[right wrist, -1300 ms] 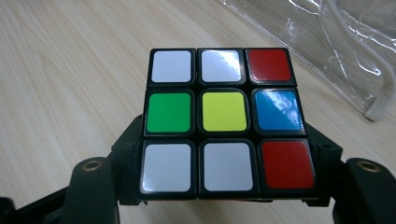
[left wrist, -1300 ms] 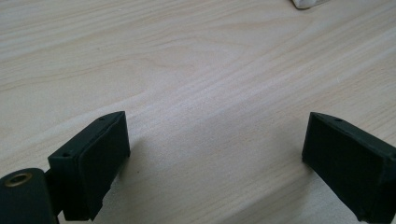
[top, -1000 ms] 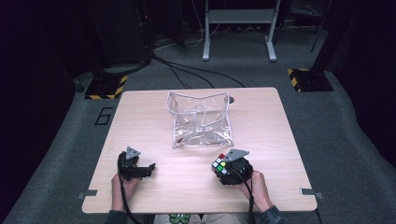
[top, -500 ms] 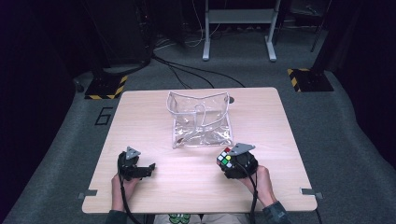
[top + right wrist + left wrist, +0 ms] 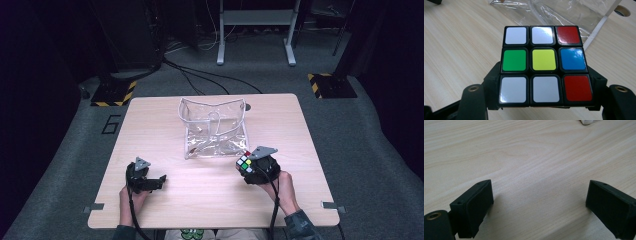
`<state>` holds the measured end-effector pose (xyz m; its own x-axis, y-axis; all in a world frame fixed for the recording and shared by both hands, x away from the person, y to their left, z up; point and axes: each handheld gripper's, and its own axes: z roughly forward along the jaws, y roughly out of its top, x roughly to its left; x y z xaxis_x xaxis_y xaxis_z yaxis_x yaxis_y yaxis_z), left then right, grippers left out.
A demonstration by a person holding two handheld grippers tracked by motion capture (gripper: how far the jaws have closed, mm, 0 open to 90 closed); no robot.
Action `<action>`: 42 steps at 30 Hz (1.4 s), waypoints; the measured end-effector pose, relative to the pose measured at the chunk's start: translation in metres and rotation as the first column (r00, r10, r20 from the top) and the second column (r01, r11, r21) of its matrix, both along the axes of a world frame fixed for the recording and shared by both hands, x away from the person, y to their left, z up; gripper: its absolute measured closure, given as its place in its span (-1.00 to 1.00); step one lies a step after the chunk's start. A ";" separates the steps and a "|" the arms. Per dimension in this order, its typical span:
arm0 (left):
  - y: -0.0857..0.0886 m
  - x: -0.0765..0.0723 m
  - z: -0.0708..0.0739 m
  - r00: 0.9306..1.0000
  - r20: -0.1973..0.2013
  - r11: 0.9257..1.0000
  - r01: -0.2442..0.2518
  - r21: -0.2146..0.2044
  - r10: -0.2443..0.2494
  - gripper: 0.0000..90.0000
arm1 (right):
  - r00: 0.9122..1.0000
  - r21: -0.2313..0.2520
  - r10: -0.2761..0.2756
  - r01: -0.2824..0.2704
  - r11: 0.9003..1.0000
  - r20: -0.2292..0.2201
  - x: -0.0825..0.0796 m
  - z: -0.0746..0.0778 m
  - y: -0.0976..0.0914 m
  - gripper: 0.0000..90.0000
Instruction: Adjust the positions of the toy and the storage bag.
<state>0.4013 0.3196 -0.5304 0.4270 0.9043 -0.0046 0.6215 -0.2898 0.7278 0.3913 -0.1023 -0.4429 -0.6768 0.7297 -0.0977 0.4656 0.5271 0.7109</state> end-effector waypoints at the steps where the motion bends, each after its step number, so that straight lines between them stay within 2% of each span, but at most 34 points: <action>1: 0.000 0.000 0.000 1.000 0.000 1.000 0.000 0.000 0.000 -0.84 | 1.000 -0.004 0.007 -0.007 1.000 0.010 0.002 0.001 -0.001 -0.26; 7: 0.000 0.000 0.000 1.000 0.000 1.000 0.000 0.000 0.000 -0.84 | 1.000 -0.006 0.002 -0.002 1.000 0.023 0.008 0.008 -0.003 -0.27; 9: 0.000 0.000 0.000 1.000 0.000 1.000 0.001 0.000 -0.001 -0.84 | 1.000 -0.003 -0.012 0.012 1.000 0.009 0.009 0.010 -0.003 -0.27; 10: 0.000 0.000 0.000 1.000 0.000 1.000 0.000 0.000 0.000 -0.84 | 1.000 -0.007 0.001 -0.001 1.000 0.025 0.011 0.010 -0.004 -0.26; 11: 0.000 0.000 0.000 1.000 0.000 1.000 0.000 0.000 0.000 -0.84 | 1.000 -0.007 -0.006 0.006 1.000 0.016 0.012 0.011 -0.004 -0.26; 15: 0.000 0.000 0.000 1.000 0.000 1.000 0.000 0.000 0.000 -0.84 | 1.000 -0.006 -0.007 0.008 1.000 0.026 0.016 0.014 -0.005 -0.26; 16: 0.000 0.000 0.000 1.000 0.000 1.000 0.000 0.000 0.000 -0.84 | 1.000 -0.003 -0.017 0.017 1.000 0.015 0.016 0.015 -0.005 -0.26; 18: 0.000 0.000 0.000 1.000 0.000 1.000 0.000 0.000 0.000 -0.84 | 0.999 -0.008 -0.008 0.008 1.000 0.031 0.018 0.016 -0.006 -0.26; 25: 0.000 0.000 0.000 1.000 0.000 1.000 0.001 0.001 -0.001 -0.84 | 0.999 -0.007 -0.017 0.017 1.000 0.027 0.023 0.022 -0.007 -0.26; 26: 0.000 0.000 0.000 1.000 0.000 1.000 0.001 0.000 -0.001 -0.84 | 0.999 -0.006 -0.010 0.010 1.000 0.041 0.025 0.022 -0.007 -0.26; 29: 0.000 0.000 0.000 1.000 0.000 1.000 0.001 0.001 -0.001 -0.84 | 0.999 -0.006 -0.023 0.023 1.000 0.027 0.026 0.025 -0.007 -0.26; 32: 0.000 0.000 0.000 1.000 0.000 1.000 0.000 0.000 0.000 -0.84 | 0.999 -0.009 -0.011 0.011 1.000 0.048 0.029 0.027 -0.007 -0.26; 40: 0.000 0.000 0.000 1.000 0.000 1.000 0.000 0.000 0.000 -0.84 | 0.998 -0.014 -0.008 0.009 1.000 0.059 0.036 0.035 -0.008 -0.26; 42: 0.000 0.000 0.000 1.000 0.000 1.000 0.000 0.000 0.000 -0.84 | 0.999 -0.016 -0.015 0.016 1.000 0.049 0.037 0.038 -0.009 -0.26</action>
